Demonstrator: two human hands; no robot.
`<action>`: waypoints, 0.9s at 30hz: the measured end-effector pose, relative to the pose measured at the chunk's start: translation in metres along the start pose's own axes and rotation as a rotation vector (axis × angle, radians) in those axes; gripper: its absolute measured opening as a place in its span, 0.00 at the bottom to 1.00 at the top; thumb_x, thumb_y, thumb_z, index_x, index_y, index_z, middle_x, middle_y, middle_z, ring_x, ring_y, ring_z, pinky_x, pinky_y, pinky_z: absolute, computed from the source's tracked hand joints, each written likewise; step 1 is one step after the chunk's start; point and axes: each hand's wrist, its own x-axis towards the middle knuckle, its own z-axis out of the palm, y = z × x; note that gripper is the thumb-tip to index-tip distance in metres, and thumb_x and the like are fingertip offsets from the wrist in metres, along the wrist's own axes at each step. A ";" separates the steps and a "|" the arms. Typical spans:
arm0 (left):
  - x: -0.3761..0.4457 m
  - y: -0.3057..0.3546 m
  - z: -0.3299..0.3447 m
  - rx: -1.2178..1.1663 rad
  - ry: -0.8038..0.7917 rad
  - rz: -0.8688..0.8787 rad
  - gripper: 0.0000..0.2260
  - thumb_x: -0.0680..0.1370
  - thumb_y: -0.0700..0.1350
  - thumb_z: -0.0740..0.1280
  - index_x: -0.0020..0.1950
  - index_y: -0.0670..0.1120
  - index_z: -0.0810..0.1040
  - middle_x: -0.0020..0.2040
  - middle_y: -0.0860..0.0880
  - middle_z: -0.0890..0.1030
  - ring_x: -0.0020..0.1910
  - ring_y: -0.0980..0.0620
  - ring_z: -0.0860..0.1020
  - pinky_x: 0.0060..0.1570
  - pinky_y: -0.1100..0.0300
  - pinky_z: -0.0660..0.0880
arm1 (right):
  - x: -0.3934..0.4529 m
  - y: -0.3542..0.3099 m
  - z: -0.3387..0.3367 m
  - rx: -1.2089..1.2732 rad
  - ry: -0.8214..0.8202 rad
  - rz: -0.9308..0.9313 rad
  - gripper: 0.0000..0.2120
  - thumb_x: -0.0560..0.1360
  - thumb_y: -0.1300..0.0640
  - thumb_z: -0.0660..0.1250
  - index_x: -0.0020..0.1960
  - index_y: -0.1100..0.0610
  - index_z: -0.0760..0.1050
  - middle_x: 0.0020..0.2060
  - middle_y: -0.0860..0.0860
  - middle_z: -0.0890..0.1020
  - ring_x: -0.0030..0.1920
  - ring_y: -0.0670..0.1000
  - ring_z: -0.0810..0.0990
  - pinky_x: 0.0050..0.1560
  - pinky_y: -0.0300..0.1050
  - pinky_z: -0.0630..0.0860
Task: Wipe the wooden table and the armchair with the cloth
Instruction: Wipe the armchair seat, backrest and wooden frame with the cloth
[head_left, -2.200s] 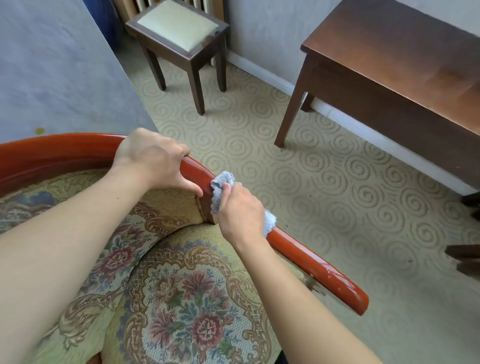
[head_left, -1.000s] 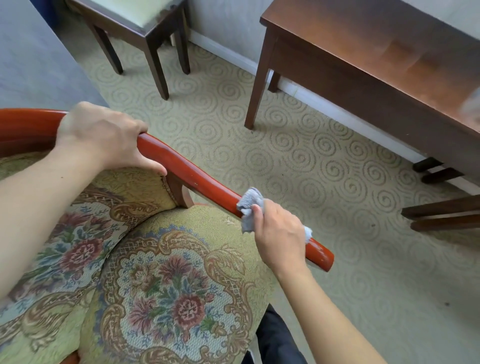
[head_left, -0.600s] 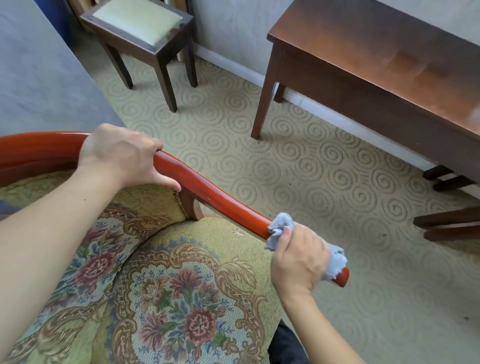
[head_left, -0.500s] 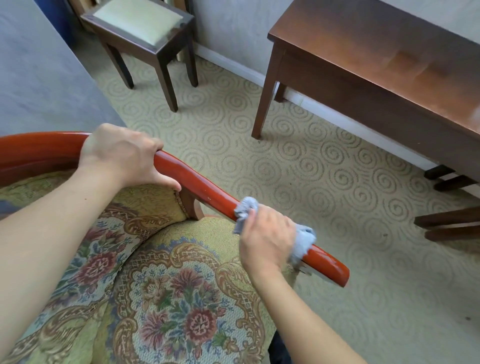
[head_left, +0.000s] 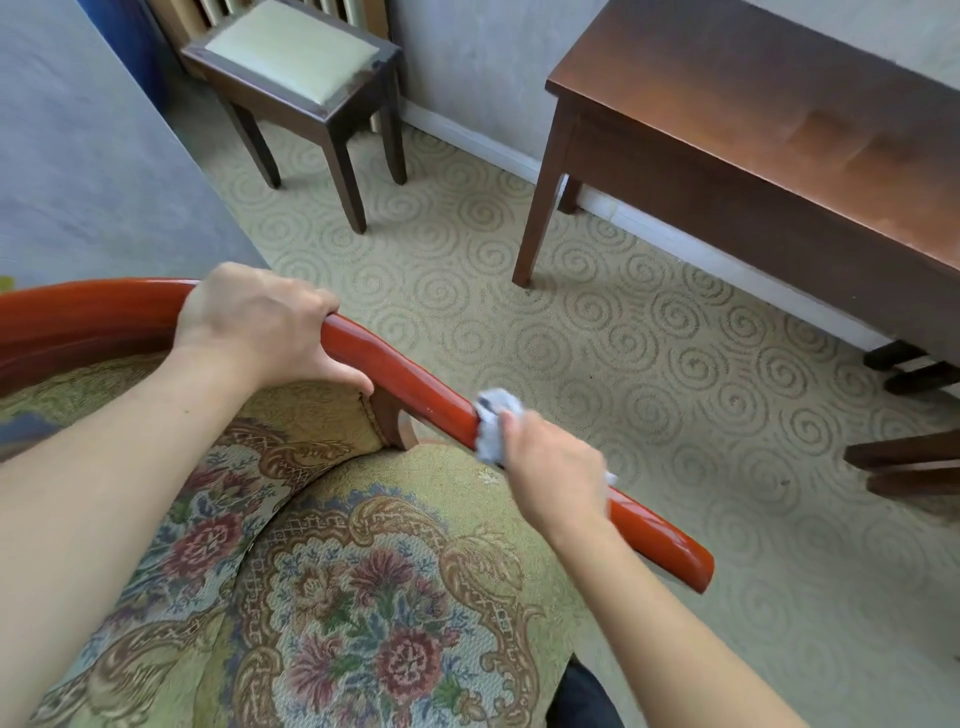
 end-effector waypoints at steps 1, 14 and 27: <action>0.000 -0.001 0.002 -0.005 0.003 -0.004 0.46 0.54 0.89 0.36 0.37 0.56 0.75 0.31 0.58 0.77 0.32 0.55 0.79 0.28 0.65 0.64 | -0.023 0.020 0.001 -0.003 0.034 0.073 0.06 0.80 0.55 0.61 0.46 0.56 0.73 0.33 0.52 0.78 0.29 0.57 0.80 0.24 0.44 0.69; 0.003 0.000 0.003 0.060 0.020 0.001 0.44 0.54 0.88 0.40 0.41 0.56 0.74 0.38 0.58 0.80 0.39 0.55 0.82 0.32 0.61 0.63 | -0.007 -0.044 0.008 0.232 0.129 0.478 0.14 0.80 0.50 0.55 0.45 0.55 0.75 0.41 0.54 0.80 0.45 0.59 0.78 0.50 0.54 0.68; 0.004 -0.003 0.010 0.031 -0.001 -0.027 0.43 0.56 0.89 0.42 0.40 0.56 0.76 0.37 0.57 0.82 0.38 0.54 0.83 0.35 0.62 0.70 | 0.022 -0.040 0.006 0.333 0.076 0.117 0.15 0.83 0.44 0.48 0.44 0.50 0.65 0.38 0.52 0.78 0.39 0.60 0.77 0.39 0.51 0.64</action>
